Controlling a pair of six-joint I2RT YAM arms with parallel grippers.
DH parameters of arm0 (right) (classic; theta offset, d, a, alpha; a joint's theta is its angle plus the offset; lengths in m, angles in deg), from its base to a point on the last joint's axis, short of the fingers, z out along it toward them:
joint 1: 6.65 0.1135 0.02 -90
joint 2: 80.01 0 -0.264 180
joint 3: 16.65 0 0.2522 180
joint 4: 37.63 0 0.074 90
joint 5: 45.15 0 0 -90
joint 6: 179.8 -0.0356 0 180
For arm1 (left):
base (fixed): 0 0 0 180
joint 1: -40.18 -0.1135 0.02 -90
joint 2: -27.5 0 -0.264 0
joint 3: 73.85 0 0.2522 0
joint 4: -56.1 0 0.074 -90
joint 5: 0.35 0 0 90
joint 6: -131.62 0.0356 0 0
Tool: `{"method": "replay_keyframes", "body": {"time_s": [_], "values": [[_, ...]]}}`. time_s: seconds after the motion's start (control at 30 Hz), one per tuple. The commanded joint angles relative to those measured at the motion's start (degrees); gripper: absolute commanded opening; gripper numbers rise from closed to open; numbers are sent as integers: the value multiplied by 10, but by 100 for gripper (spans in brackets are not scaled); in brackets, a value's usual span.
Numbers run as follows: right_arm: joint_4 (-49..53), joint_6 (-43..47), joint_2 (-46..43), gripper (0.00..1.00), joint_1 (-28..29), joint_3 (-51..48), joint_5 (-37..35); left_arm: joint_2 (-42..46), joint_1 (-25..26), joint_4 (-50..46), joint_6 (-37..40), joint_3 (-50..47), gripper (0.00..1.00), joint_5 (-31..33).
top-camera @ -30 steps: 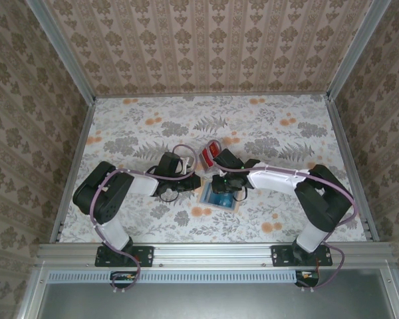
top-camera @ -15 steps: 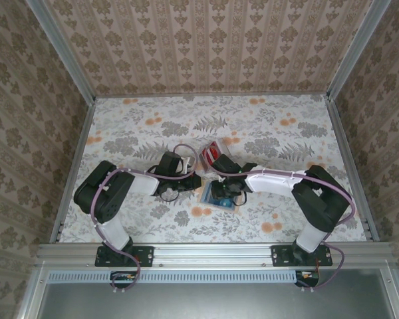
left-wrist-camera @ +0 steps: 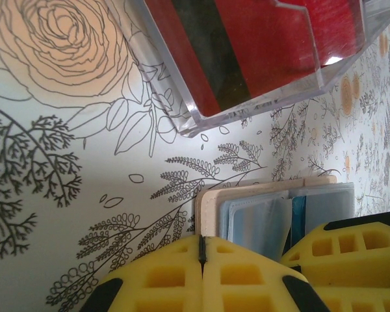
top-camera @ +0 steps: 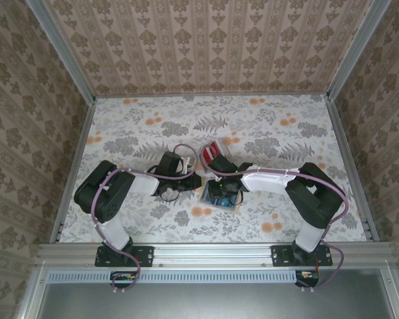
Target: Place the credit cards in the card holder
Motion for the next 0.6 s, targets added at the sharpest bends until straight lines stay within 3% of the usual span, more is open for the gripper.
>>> {"method": "replay_keyframes", "body": {"time_s": [0.0, 0.1, 0.37, 0.57], "values": [[-9, -6, 5, 21, 5, 2, -2, -24, 22, -77, 0, -24, 0, 19], [3, -5, -19, 21, 5, -8, -12, -8, 20, -99, 7, -18, 1, 27], [16, -11, -78, 21, 4, -55, -39, 63, 17, -190, 39, 8, 28, 61], [-2, -18, -86, 20, 4, -83, -43, 105, 14, -256, 68, 20, 40, 83]]}}
